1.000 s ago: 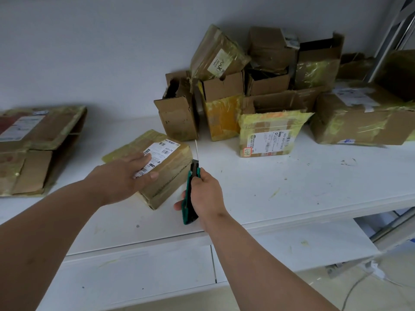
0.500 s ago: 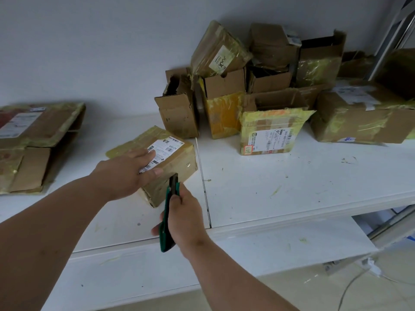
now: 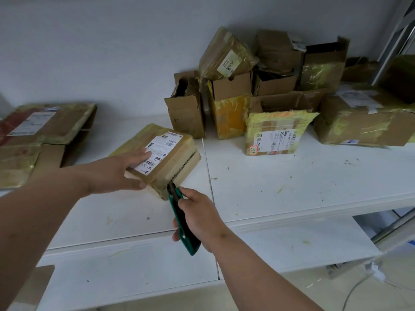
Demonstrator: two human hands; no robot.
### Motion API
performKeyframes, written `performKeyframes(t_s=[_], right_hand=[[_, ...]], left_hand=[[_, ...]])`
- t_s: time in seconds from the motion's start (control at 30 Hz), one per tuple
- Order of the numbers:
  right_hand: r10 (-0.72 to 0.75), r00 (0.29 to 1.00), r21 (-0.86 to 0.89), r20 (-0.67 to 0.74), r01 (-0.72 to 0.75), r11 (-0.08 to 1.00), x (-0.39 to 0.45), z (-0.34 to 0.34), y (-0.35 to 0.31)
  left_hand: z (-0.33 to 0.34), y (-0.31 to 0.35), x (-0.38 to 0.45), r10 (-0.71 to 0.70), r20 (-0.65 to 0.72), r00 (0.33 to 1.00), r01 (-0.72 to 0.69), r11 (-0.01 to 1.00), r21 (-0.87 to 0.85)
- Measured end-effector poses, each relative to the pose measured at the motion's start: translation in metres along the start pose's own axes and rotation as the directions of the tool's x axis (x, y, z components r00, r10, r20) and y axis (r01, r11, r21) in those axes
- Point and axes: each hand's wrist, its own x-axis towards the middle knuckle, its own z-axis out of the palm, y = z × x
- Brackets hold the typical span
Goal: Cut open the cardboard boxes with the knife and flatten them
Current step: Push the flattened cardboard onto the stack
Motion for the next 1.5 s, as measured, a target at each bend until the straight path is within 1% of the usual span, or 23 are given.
performKeyframes(t_s=[0.07, 0.23, 0.3, 0.43, 0.53, 0.73, 0.83, 0.9, 0.93, 0.97, 1.0, 1.03, 1.07, 1.1, 1.13, 1.2, 1.23, 1.3, 1.43, 1.5], right_hand=[[0.003, 1.0, 0.021, -0.014, -0.002, 1.0, 0.0, 0.002, 0.0], [0.01, 0.999, 0.028, -0.036, -0.009, 1.0, -0.004, 0.007, 0.002], [0.009, 0.999, 0.03, -0.037, -0.008, 1.0, -0.006, 0.008, 0.005], [0.017, 0.999, 0.079, -0.037, -0.014, 0.997, -0.011, 0.004, 0.007], [0.032, 0.998, 0.1, -0.058, -0.026, 0.995, -0.014, -0.003, 0.008], [0.043, 0.996, 0.126, -0.078, -0.033, 0.992, -0.022, -0.023, 0.004], [0.043, 0.996, 0.156, -0.078, -0.03, 0.987, -0.033, -0.034, 0.001], [0.021, 0.99, 0.157, -0.136, 0.0, 0.988, -0.037, -0.039, 0.001], [-0.004, 0.982, 0.128, -0.191, 0.028, 0.991, -0.037, -0.041, 0.003], [-0.045, 0.968, 0.052, -0.247, 0.06, 0.997, -0.034, -0.043, 0.007], [-0.112, 0.951, -0.083, -0.289, 0.091, 0.992, -0.031, -0.046, 0.011], [-0.198, 0.932, -0.259, -0.303, 0.119, 0.959, -0.029, -0.049, 0.015], [-0.289, 0.915, -0.435, -0.281, 0.147, 0.889, -0.027, -0.052, 0.019], [-0.367, 0.901, -0.582, -0.233, 0.173, 0.794, -0.025, -0.054, 0.022], [-0.424, 0.887, -0.696, -0.184, 0.187, 0.693, -0.024, -0.055, 0.026], [-0.528, 0.843, -0.842, -0.099, 0.212, 0.496, -0.023, -0.055, 0.032], [-0.567, 0.82, -0.879, -0.071, 0.217, 0.424, -0.022, -0.054, 0.034], [-0.634, 0.771, -0.907, -0.062, 0.222, 0.358, -0.017, -0.05, 0.039], [-0.76, 0.643, -0.936, -0.094, 0.204, 0.288, -0.005, -0.05, 0.043], [-0.778, 0.621, -0.94, -0.094, 0.202, 0.275, -0.003, -0.051, 0.045]], left_hand=[[0.008, -0.008, 0.006, 0.027, -0.059, 0.998, -0.018, 0.987, 0.16], [0.016, 0.003, 0.015, -0.008, -0.152, 0.988, 0.065, 0.926, 0.371], [0.016, 0.011, 0.013, -0.012, -0.174, 0.985, 0.084, 0.905, 0.416], [0.018, 0.021, 0.013, -0.023, -0.198, 0.98, 0.112, 0.886, 0.451], [0.02, 0.03, 0.014, -0.013, -0.236, 0.972, 0.137, 0.843, 0.519], [0.023, 0.043, 0.016, -0.012, -0.267, 0.964, 0.157, 0.833, 0.53], [0.023, 0.046, 0.021, -0.021, -0.328, 0.944, 0.194, 0.842, 0.503], [0.025, 0.047, 0.027, -0.027, -0.362, 0.932, 0.214, 0.847, 0.487], [0.027, 0.047, 0.029, -0.024, -0.359, 0.933, 0.202, 0.859, 0.47], [0.031, 0.047, 0.03, -0.022, -0.345, 0.938, 0.178, 0.886, 0.429], [0.035, 0.048, 0.031, -0.025, -0.325, 0.945, 0.15, 0.919, 0.365], [0.039, 0.047, 0.031, -0.028, -0.304, 0.952, 0.125, 0.944, 0.305], [0.042, 0.047, 0.031, -0.023, -0.288, 0.957, 0.106, 0.954, 0.279], [0.043, 0.046, 0.03, -0.012, -0.285, 0.958, 0.098, 0.952, 0.289], [0.043, 0.045, 0.03, 0.0, -0.292, 0.957, 0.096, 0.944, 0.315], [0.038, 0.045, 0.027, 0.014, -0.299, 0.954, 0.104, 0.921, 0.375], [0.035, 0.045, 0.026, 0.015, -0.292, 0.956, 0.108, 0.91, 0.4], [0.031, 0.048, 0.024, 0.019, -0.28, 0.96, 0.11, 0.891, 0.439], [0.03, 0.055, 0.023, 0.016, -0.288, 0.958, 0.124, 0.879, 0.461], [0.03, 0.057, 0.025, 0.003, -0.281, 0.96, 0.128, 0.885, 0.447]])
